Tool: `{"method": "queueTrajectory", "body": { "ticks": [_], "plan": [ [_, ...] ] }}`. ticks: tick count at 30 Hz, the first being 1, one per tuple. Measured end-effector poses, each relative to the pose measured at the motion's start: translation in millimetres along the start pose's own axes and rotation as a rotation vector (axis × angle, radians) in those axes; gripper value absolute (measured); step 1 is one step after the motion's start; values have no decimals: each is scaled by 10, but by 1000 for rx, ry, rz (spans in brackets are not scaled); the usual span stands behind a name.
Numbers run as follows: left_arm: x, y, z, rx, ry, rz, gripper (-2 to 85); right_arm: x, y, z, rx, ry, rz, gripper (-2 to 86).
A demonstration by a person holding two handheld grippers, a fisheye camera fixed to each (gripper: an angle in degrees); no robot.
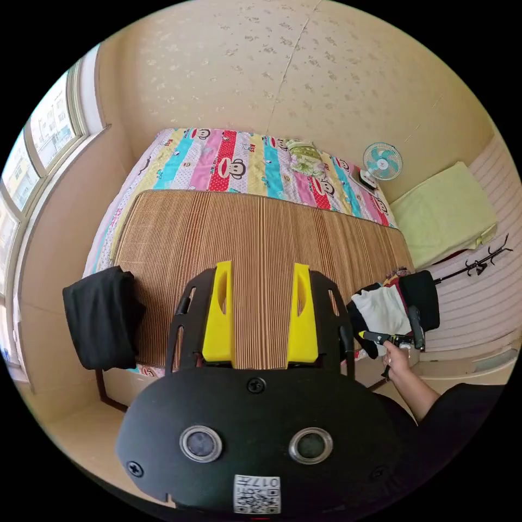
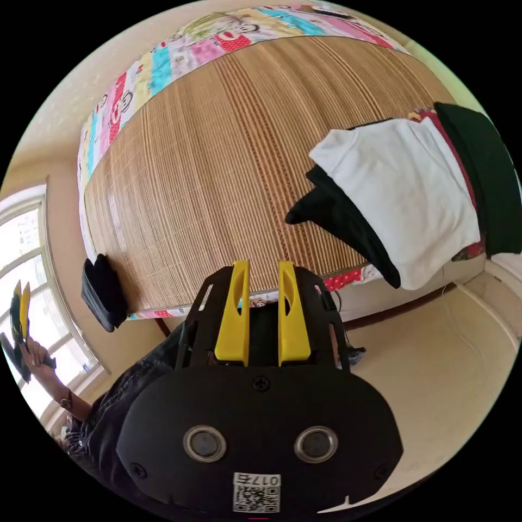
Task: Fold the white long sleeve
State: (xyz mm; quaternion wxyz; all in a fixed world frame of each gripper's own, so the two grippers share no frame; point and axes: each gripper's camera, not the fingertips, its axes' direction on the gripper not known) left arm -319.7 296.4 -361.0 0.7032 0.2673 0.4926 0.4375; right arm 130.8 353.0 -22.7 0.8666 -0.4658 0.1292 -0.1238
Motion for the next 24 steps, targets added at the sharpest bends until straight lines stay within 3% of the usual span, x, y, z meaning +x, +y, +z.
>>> {"method": "queueTrajectory", "body": {
  "ticks": [11, 13, 15, 19, 22, 24],
  "plan": [
    [1777, 80, 682, -75, -34, 301, 138, 2341, 52, -785, 397, -12, 273, 93],
    [1944, 137, 801, -97, -43, 320, 135, 2584, -58, -517, 323, -5, 228, 100],
    [2119, 192, 991, -139, -44, 337, 133, 2899, -271, 267, -27, 37, 206, 103],
    [2282, 173, 1248, -219, -34, 343, 123, 3327, -152, 450, 14, -308, 264, 57],
    [2279, 95, 1323, -205, 23, 320, 114, 3240, 101, 122, 219, -426, -9, 35],
    [2151, 10, 1407, -178, 218, 268, 124, 3052, 291, -89, 273, -682, -335, 26]
  ]
}}
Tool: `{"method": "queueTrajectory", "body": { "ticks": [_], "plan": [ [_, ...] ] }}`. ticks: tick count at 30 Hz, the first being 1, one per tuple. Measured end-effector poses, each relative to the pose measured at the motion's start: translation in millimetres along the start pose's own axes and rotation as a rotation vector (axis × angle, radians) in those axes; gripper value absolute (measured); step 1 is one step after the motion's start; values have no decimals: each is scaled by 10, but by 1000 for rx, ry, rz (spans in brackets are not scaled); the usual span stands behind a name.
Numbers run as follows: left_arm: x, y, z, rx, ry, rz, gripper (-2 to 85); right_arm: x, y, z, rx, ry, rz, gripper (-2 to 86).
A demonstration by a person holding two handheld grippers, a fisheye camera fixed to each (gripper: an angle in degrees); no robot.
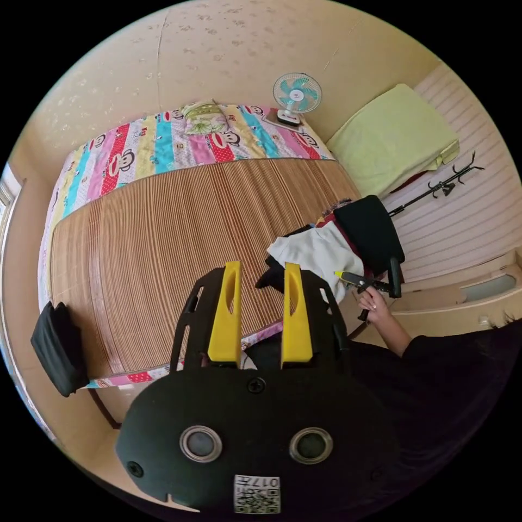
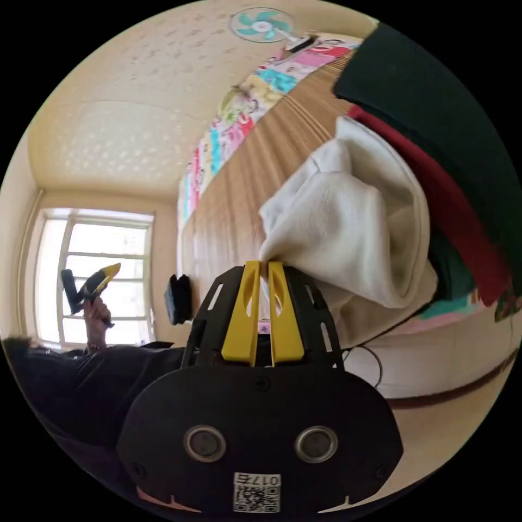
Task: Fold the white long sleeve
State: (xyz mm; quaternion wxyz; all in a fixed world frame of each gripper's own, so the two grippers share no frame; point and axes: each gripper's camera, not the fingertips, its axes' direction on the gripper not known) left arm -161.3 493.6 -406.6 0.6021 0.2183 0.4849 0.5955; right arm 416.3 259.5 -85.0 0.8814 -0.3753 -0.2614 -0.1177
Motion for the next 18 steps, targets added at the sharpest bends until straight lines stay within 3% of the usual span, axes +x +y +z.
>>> {"method": "queueTrajectory", "body": {
  "ticks": [6, 9, 11, 14, 16, 18],
  "plan": [
    [-761, -254, 608, -106, 550, -259, 208, -537, -26, 243, -134, -467, -353, 0],
    [-1135, -404, 745, -133, 607, -365, 206, -1053, 1, 355, -247, -594, -575, -3],
    [-1339, -456, 913, -254, 604, -430, 181, -1401, 115, 436, -295, -647, -708, -2],
    [-1640, -291, 1176, -429, 747, -528, 107, -1808, 254, 567, -280, -583, -776, -2],
    [-1836, -169, 1046, -365, 822, -472, 72, -2020, 305, 598, -311, -549, -840, -3],
    [-2108, 3, 732, -167, 1132, -371, 65, -2395, 452, 549, -374, -503, -975, -4]
  ]
}}
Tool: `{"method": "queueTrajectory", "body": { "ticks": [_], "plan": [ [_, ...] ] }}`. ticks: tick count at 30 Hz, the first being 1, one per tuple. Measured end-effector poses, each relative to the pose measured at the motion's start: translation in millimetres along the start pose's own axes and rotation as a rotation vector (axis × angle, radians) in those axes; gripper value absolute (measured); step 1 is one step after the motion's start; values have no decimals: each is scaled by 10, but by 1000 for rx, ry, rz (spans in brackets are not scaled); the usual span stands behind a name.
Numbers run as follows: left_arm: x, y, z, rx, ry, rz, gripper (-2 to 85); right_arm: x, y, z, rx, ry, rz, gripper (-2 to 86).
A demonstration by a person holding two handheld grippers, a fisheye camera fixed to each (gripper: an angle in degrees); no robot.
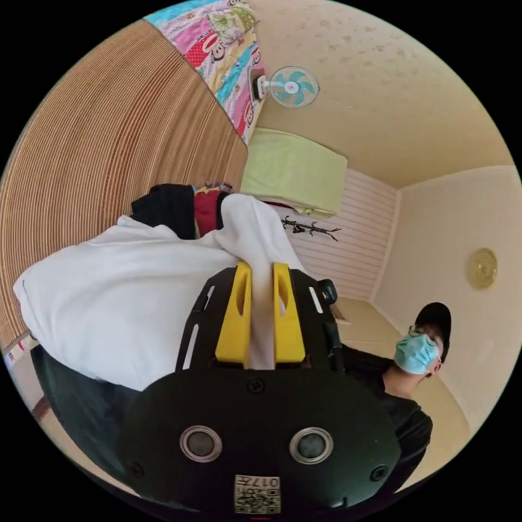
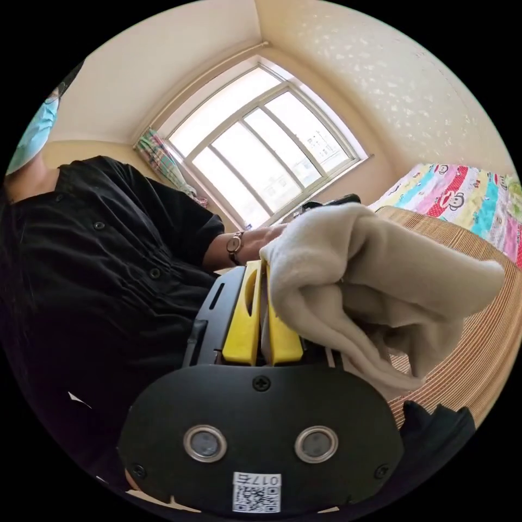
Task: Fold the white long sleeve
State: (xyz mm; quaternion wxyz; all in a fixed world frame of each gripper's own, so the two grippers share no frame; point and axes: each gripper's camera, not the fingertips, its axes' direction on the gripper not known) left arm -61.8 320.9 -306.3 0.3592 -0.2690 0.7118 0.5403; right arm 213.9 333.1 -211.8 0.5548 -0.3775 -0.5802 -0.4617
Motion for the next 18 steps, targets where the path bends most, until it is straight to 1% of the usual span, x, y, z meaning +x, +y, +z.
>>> {"method": "queueTrajectory", "body": {
  "ticks": [1, 2, 3, 4, 5, 6, 7, 9, 10, 11, 12, 13, 14, 15, 16, 17, 18],
  "plan": [
    [47, 49, -94, 2, 84, 58, 63, -106, -50, 33, -25, 13, -36, -4],
    [183, 144, -270, -7, 243, 196, 61, -319, -120, 91, -75, 46, -110, -3],
    [367, 243, -429, -27, 359, 349, 59, -518, -153, 120, -120, 97, -178, 0],
    [471, 296, -507, -38, 405, 424, 57, -600, -158, 116, -135, 129, -199, 2],
    [681, 390, -640, -73, 474, 559, 55, -716, -154, 65, -146, 188, -210, 5],
    [889, 469, -753, -112, 516, 675, 53, -798, -127, -59, -132, 203, -218, 7],
    [989, 507, -802, -130, 521, 727, 52, -831, -107, -146, -113, 201, -223, 8],
    [1332, 664, -956, -183, 468, 902, 50, -944, -2, -608, 25, 213, -231, 17],
    [1399, 707, -987, -188, 449, 942, 50, -976, 23, -734, 67, 221, -235, 20],
    [1497, 779, -1033, -189, 418, 1001, 49, -1045, 54, -985, 155, 252, -230, 33],
    [1558, 825, -1037, -209, 416, 1026, 48, -1125, 57, -1199, 241, 290, -225, 52],
    [1582, 845, -1025, -228, 420, 1036, 47, -1171, 49, -1288, 280, 310, -229, 64],
    [1619, 894, -983, -274, 438, 1061, 46, -1268, 15, -1410, 339, 365, -249, 97],
    [1638, 956, -934, -310, 444, 1086, 46, -1351, -52, -1449, 368, 453, -256, 137],
    [1639, 984, -909, -321, 440, 1091, 46, -1389, -100, -1432, 366, 502, -262, 147],
    [1622, 1030, -853, -338, 416, 1085, 45, -1446, -215, -1330, 320, 568, -290, 166],
    [1579, 1054, -797, -341, 378, 1057, 45, -1468, -339, -1155, 221, 569, -330, 157]
  ]
}}
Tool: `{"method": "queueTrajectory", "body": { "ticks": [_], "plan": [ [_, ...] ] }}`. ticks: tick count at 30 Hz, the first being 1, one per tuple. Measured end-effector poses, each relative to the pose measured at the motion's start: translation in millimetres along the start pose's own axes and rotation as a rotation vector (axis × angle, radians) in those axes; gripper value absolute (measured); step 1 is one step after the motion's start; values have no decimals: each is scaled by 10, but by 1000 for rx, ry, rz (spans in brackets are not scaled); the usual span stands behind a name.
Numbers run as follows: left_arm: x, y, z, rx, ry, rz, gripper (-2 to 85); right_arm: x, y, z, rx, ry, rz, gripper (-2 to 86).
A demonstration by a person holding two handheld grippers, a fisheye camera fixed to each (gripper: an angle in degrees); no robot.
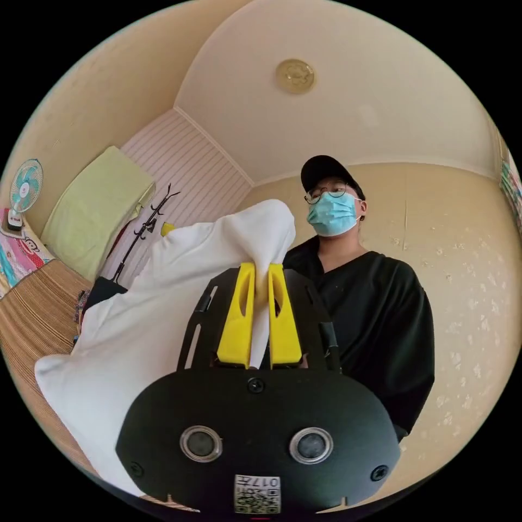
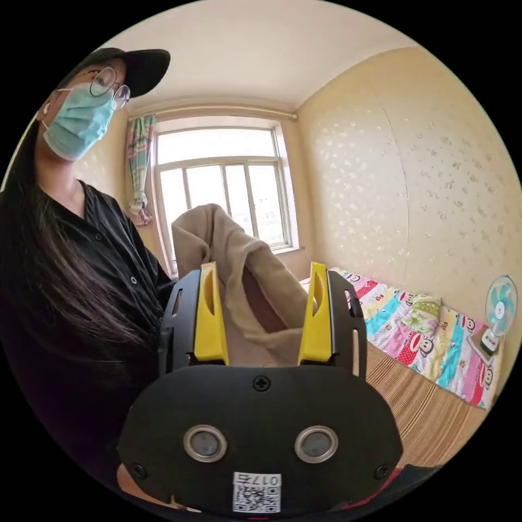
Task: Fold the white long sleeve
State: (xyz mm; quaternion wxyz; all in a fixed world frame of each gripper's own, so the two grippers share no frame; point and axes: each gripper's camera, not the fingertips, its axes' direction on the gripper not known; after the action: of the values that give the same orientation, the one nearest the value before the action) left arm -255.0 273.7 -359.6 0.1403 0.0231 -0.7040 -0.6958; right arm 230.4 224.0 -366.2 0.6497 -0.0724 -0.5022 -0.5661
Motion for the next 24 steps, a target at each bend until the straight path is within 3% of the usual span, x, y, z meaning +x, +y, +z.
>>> {"method": "queueTrajectory", "body": {
  "ticks": [1, 3, 4, 7, 9, 11, 13, 18, 22, 24],
  "plan": [
    [-22, 27, 26, -10, -20, -24, 44, -40, -37, 108, -48, -35, -31, 153],
    [-132, 159, 153, -89, -88, -130, 43, -166, -53, 601, -234, -158, -99, 36],
    [-150, 198, 185, -109, -96, -151, 44, -171, -38, 703, -272, -154, -78, 33],
    [-178, 428, 132, -89, -146, -301, 54, -136, 44, 719, -223, -84, 66, 24],
    [-129, 614, -140, 19, -227, -500, 112, -126, -16, 577, -175, 3, 124, 26],
    [122, 668, -317, 124, -267, -481, 135, -170, -123, 597, -188, 129, 123, 27],
    [469, 640, -408, 201, -393, -437, 148, -212, -251, 631, -190, 123, 99, 28],
    [1026, 87, 297, 6, -914, -445, 203, -476, -762, 1020, -324, 213, -11, 31],
    [1056, -168, 949, -35, -1067, -422, 167, -641, -1056, 1275, -363, 309, -93, 34],
    [1063, -194, 1082, 70, -1091, -415, 102, -722, -1195, 1314, -364, 321, -150, 39]
  ]
}}
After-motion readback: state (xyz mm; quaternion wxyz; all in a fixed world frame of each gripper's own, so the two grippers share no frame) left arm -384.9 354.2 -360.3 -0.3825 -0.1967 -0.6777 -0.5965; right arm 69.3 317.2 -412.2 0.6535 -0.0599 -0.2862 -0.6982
